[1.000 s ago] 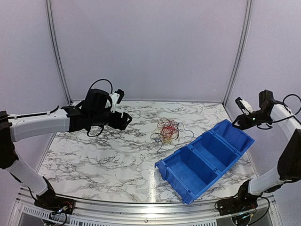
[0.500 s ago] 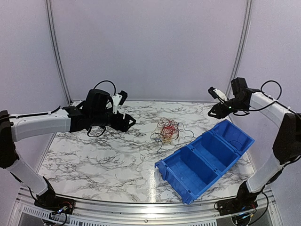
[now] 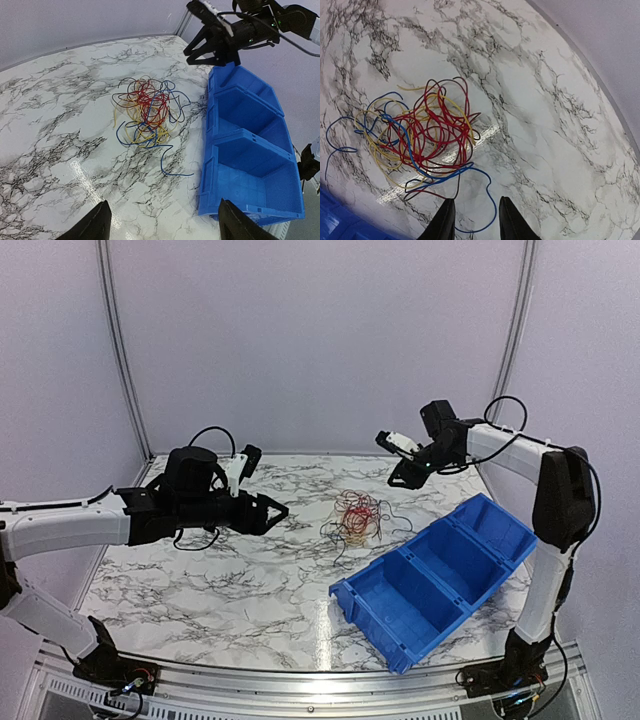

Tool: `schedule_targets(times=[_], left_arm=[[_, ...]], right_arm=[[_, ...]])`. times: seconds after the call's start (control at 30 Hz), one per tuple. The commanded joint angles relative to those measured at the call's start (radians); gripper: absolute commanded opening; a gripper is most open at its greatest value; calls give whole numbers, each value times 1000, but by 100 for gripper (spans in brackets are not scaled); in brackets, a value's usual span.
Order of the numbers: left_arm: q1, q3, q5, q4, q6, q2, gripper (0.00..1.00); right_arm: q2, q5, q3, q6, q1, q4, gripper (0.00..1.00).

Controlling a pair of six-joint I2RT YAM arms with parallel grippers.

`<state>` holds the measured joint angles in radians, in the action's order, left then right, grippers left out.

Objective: Untangle the cables

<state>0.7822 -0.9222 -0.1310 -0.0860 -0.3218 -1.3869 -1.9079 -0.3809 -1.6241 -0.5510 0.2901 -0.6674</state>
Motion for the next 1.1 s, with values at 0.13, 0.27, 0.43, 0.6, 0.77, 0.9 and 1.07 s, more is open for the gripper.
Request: schedule_targets(times=[0.13,0.27,0.43,0.6,0.77,0.9,1.07], left_arm=[[8,41,5,-1,-34,76,77],[8,43,13,-2,-49,81,77],[8,45,23,-3,-62,82,77],[9,49,32,-7,-72,84,77],[9,53,39,-12,-80,89,77],[9,62,46,-14,-82,98,77],[9,69,65,-18,-80,91,77]], right_arm=[[-44,253,2,-284,141,17,35],[-65,320,30,-301,173,67,37],[-96,335,22,-317,187,76,37],[-123,345,9,-326,198,81,37],[-148,359,-16,-319,204,68,37],[-113,349,-32,-307,205,43,37],[-48,330,-5,-310,215,43,37]])
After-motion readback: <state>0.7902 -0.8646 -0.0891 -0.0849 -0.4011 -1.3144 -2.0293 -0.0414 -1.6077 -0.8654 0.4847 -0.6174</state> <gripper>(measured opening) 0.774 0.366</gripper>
